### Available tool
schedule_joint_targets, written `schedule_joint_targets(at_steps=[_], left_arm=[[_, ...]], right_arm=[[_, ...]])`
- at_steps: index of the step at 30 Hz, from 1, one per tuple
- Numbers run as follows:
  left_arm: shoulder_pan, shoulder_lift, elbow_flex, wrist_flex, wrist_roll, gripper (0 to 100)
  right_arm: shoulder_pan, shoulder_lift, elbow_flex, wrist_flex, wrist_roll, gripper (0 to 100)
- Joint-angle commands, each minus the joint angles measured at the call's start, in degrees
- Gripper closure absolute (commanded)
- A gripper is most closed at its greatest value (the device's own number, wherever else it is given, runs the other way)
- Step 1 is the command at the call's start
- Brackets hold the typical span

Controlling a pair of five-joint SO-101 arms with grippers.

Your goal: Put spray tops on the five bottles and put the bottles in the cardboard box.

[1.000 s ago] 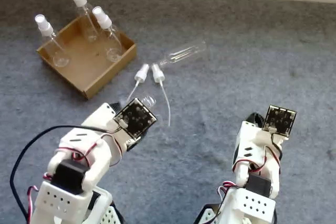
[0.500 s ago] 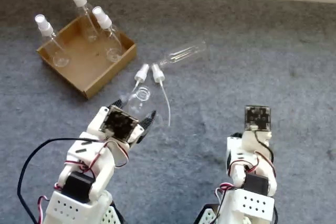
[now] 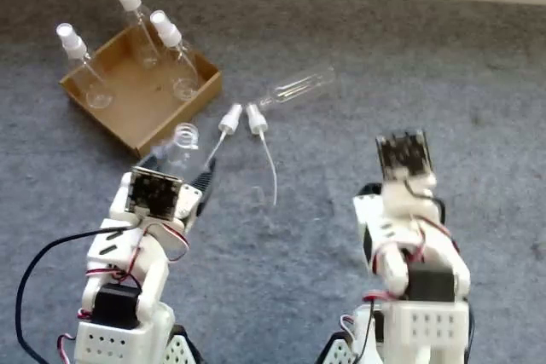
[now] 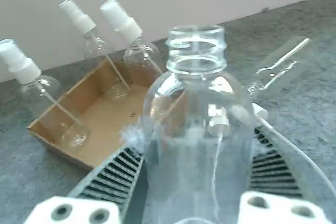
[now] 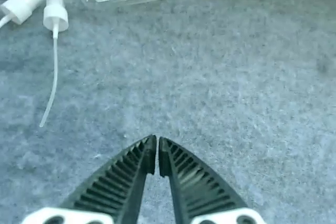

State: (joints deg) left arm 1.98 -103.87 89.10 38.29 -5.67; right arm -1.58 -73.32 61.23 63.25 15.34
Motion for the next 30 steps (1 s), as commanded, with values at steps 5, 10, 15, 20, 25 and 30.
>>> schedule_joint_targets(at_steps=[5, 10, 15, 20, 25, 30], left_arm=[[-6.6, -0.4, 1.6, -1.4, 0.9, 85], [-6.7, -0.4, 1.8, -1.4, 0.9, 85], [-6.7, -0.4, 1.9, -1.4, 0.9, 85], [-6.7, -0.4, 2.8, -1.4, 0.8, 85], [-6.7, -0.4, 3.4, -1.5, 0.8, 85], [-6.7, -0.4, 3.6, -1.5, 0.8, 85]], right_arm=[[-11.8, 25.6, -17.2, -6.2, 0.4, 98.1], [-15.7, 41.9, -29.1, -5.8, 0.4, 98.1], [-19.0, 56.7, -41.3, -5.8, -4.0, 98.1], [-22.3, 70.4, -55.5, -2.8, -4.1, 93.1], [-24.0, 85.1, -74.9, 4.5, -4.1, 83.3], [-25.4, 99.7, -92.3, 7.8, -4.1, 83.3]])
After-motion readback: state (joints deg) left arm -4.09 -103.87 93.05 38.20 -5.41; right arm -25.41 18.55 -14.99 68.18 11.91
